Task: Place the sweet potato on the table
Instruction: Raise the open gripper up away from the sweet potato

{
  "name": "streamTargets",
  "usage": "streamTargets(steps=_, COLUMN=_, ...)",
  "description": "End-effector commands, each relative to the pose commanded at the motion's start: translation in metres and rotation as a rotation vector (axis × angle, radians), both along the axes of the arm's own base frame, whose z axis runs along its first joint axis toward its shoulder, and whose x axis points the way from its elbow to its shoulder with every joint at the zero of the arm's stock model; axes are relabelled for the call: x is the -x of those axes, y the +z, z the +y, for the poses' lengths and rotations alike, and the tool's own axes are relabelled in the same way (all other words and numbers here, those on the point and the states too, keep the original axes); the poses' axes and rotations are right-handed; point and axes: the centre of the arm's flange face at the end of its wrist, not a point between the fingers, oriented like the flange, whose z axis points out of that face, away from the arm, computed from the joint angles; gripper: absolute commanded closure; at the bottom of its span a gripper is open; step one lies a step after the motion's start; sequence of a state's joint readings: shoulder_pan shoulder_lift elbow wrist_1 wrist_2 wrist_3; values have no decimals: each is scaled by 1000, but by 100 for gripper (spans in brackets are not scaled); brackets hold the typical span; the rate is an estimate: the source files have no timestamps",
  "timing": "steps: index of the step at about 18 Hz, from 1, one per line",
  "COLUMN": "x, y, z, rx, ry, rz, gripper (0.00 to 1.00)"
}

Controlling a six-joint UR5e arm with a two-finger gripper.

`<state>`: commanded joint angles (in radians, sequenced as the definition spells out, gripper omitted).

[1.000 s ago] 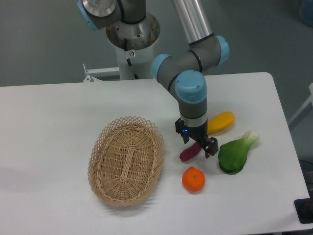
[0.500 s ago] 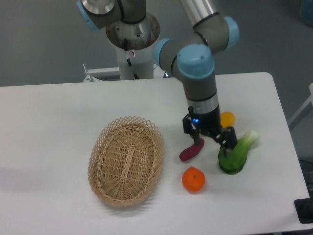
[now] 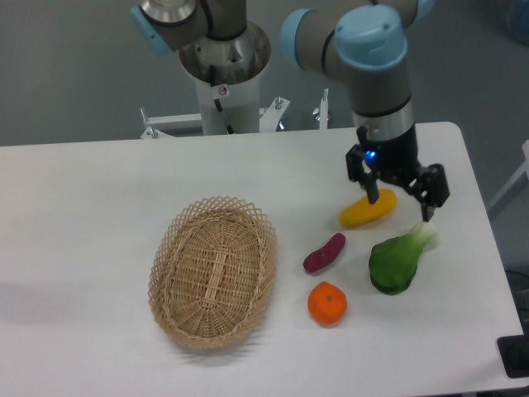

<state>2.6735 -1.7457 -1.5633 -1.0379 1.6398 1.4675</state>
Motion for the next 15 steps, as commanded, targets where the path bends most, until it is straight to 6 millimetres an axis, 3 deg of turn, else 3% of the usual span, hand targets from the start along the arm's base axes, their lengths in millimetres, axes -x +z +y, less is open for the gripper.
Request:
streamTargets(steps=3, x=6, y=10, z=-21, rx=68, ry=-100, rz=-36, gripper=0)
streamTargets(steps=7, x=10, y=8, z=-42, rx=87, ry=-186, rz=-81, gripper=0)
streamTargets(steps=11, x=11, y=9, z=-51, rx=89, ry=-231, rz=-88, gripper=0)
streamTargets(steps=15, x=8, y=3, z=-48, rx=63, ry=-237, rz=-96, gripper=0)
